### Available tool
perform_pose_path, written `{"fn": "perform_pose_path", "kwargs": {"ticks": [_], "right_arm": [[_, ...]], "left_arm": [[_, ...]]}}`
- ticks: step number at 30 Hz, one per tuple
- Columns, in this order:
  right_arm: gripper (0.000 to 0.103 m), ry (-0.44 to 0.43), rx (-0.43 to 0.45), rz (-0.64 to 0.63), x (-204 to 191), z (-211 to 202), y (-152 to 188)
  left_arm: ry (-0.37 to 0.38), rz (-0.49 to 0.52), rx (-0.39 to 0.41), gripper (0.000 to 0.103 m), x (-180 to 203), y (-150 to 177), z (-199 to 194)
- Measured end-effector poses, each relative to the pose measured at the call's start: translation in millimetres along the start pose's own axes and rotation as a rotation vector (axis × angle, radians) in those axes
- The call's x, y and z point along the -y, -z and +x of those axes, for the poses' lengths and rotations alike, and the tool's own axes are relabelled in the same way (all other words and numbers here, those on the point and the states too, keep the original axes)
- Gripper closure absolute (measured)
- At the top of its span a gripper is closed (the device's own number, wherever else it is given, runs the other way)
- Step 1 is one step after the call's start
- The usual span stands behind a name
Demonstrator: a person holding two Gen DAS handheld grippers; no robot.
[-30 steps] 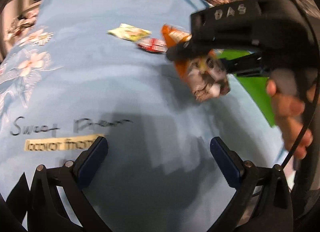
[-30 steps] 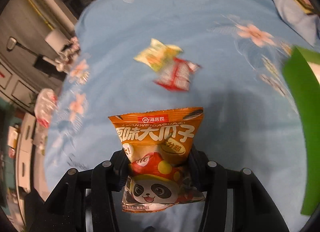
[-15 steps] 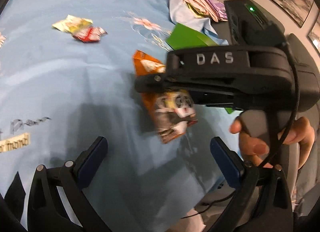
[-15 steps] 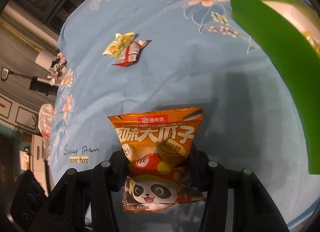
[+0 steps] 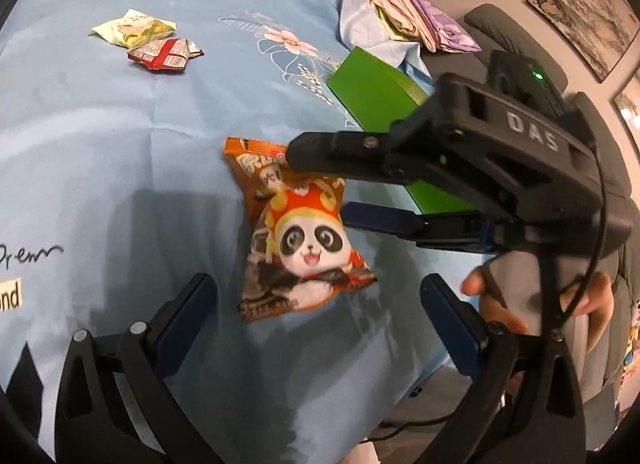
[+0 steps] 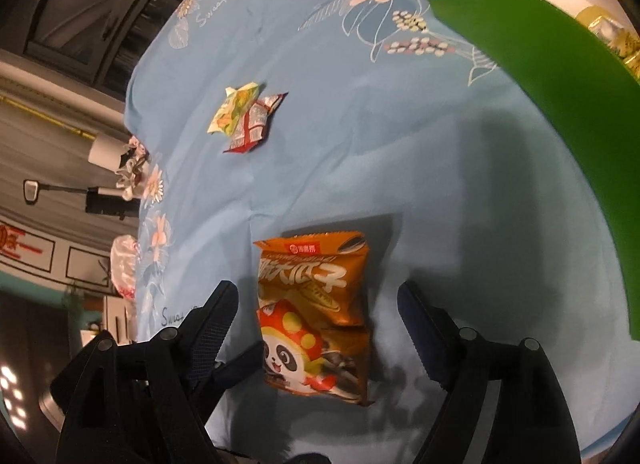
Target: Organize snacks
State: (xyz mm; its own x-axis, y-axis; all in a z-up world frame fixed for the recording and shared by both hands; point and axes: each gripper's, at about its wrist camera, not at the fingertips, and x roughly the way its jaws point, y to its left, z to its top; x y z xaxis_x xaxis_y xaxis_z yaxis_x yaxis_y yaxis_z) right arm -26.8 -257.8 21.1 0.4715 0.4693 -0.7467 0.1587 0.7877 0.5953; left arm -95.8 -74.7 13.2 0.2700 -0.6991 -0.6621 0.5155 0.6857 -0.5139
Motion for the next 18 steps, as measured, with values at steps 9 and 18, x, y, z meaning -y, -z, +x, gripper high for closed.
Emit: {"fn": "perform_pose_path", "kwargs": {"ticks": [9, 18], "right_arm": [[0.02, -0.008, 0.022, 0.005, 13.0, -4.1, -8.3], [0.021, -0.03, 0.025, -0.068, 10.3, 3.3, -11.8]], "left_arm": [[-0.083, 0.055, -0.002, 0.001, 8.6, -4.4, 12.0], [-0.123, 0.06, 0.001, 0.007, 5.3, -6.8, 17.1]]}}
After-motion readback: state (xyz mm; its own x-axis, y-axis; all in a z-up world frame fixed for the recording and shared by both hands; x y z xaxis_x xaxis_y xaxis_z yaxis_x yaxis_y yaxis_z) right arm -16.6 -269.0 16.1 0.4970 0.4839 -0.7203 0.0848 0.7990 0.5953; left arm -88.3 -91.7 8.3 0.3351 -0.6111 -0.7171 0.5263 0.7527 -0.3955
